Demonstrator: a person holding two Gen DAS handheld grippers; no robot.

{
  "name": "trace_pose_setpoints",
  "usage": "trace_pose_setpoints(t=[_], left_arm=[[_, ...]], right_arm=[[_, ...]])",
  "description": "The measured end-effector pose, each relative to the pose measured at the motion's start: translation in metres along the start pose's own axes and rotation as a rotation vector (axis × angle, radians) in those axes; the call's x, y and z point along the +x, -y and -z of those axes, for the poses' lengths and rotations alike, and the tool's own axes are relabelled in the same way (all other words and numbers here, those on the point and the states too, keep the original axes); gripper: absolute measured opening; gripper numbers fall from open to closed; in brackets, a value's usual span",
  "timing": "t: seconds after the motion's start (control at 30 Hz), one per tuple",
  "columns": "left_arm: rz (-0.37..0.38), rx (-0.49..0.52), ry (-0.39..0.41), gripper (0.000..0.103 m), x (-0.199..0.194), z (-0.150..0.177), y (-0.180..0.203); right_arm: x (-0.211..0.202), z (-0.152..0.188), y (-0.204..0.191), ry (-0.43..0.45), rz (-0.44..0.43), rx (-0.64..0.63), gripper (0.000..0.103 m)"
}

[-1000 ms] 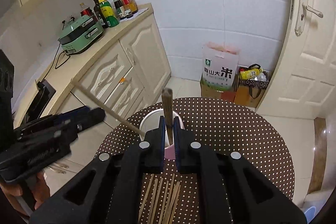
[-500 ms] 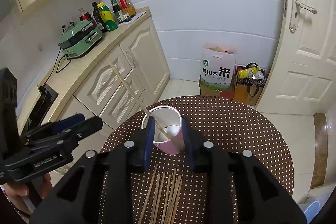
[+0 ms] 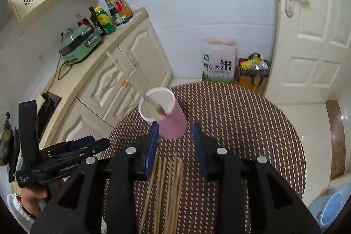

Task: Organize utensils
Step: 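Move the open right gripper back over the remaining sticks, then close the right gripper on another wooden stick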

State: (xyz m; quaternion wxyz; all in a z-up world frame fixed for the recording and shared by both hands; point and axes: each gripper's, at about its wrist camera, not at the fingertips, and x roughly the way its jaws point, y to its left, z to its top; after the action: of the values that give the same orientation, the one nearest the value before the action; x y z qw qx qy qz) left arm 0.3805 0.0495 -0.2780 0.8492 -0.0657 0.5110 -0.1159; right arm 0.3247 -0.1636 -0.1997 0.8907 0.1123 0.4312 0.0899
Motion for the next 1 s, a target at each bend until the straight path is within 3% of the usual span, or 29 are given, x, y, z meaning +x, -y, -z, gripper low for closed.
trace_pose_setpoints(t=[0.27,0.47,0.67,0.93,1.0], left_arm=[[-0.013,0.047,-0.165,0.061,0.052,0.036,0.008],[-0.054,0.107,-0.253,0.061,0.090,0.049,0.015],[-0.098,0.115,-0.303,0.061,0.116,0.053,0.012],[-0.148,0.158,-0.297,0.060,0.131,0.039,0.018],[-0.170,0.162,-0.283,0.052,0.132,0.035,0.019]], right_arm=[[0.025,0.047,0.021,-0.140,0.022,0.053,0.030],[0.053,0.075,0.028,-0.266,-0.012,0.097,0.030],[0.073,0.086,0.033,-0.344,-0.030,0.127,0.030],[0.093,0.085,0.028,-0.408,-0.052,0.110,0.030],[0.100,0.084,0.023,-0.420,-0.057,0.103,0.030]])
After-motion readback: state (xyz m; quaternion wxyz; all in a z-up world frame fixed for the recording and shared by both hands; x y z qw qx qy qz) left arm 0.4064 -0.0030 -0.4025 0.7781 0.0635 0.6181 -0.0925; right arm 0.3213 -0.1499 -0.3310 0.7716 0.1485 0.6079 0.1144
